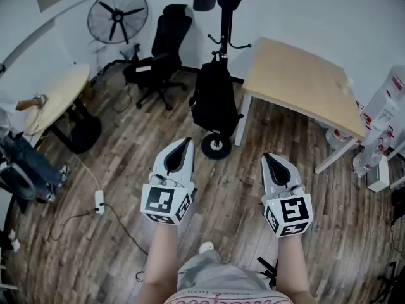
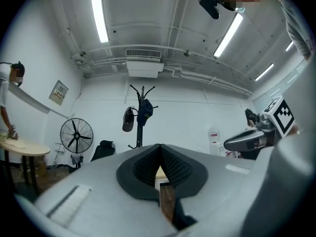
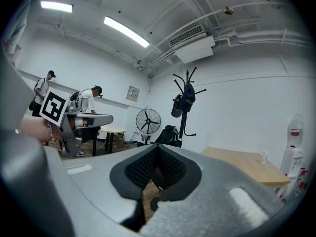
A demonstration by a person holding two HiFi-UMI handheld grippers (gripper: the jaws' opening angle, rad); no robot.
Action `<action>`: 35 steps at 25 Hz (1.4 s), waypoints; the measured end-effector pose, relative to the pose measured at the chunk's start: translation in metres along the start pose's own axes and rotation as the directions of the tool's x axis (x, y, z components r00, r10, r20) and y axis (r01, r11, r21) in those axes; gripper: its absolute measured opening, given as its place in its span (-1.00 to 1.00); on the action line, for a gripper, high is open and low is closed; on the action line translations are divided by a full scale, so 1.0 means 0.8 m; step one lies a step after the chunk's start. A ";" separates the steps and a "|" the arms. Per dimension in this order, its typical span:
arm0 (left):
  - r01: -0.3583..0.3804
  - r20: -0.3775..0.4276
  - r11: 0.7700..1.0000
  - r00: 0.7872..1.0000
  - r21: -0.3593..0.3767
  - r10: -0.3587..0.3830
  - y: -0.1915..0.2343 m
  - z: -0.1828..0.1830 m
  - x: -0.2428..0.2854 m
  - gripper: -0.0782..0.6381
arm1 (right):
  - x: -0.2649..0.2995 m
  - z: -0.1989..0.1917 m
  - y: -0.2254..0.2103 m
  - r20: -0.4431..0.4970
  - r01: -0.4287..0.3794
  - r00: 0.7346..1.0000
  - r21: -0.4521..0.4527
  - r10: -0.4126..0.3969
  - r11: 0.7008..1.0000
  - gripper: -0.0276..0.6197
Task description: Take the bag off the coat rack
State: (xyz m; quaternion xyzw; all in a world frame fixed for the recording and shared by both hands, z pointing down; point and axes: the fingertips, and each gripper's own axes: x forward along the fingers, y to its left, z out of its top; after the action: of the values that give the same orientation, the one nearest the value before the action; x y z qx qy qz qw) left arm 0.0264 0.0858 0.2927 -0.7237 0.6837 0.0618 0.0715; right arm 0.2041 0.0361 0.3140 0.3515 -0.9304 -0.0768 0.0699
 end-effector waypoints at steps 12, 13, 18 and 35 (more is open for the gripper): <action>0.043 0.003 0.997 0.999 -0.059 -0.042 0.072 -0.016 0.044 -0.74 | 0.089 0.012 0.023 -0.004 -0.014 1.000 -0.068 0.014 0.998 -0.91; 0.043 0.006 0.996 0.999 -0.072 -0.043 0.076 -0.017 0.046 -0.74 | 0.093 0.012 0.023 -0.006 -0.017 1.000 -0.071 0.017 0.997 -0.91; 0.060 -0.010 0.996 0.998 -0.072 -0.061 0.083 -0.026 0.062 -0.74 | 0.114 0.010 0.014 -0.004 0.008 1.000 -0.078 -0.008 0.997 -0.91; 0.153 -0.066 0.986 0.985 -0.070 -0.158 0.138 -0.069 0.204 -0.73 | 0.260 -0.018 -0.061 0.027 0.057 0.998 0.040 -0.058 0.998 -0.91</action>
State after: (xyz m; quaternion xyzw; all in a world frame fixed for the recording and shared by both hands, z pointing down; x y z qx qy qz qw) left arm -0.0752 -0.0904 0.3140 -0.7784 0.6249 0.0523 0.0279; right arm 0.0834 -0.1395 0.3344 0.3783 -0.9222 -0.0653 0.0475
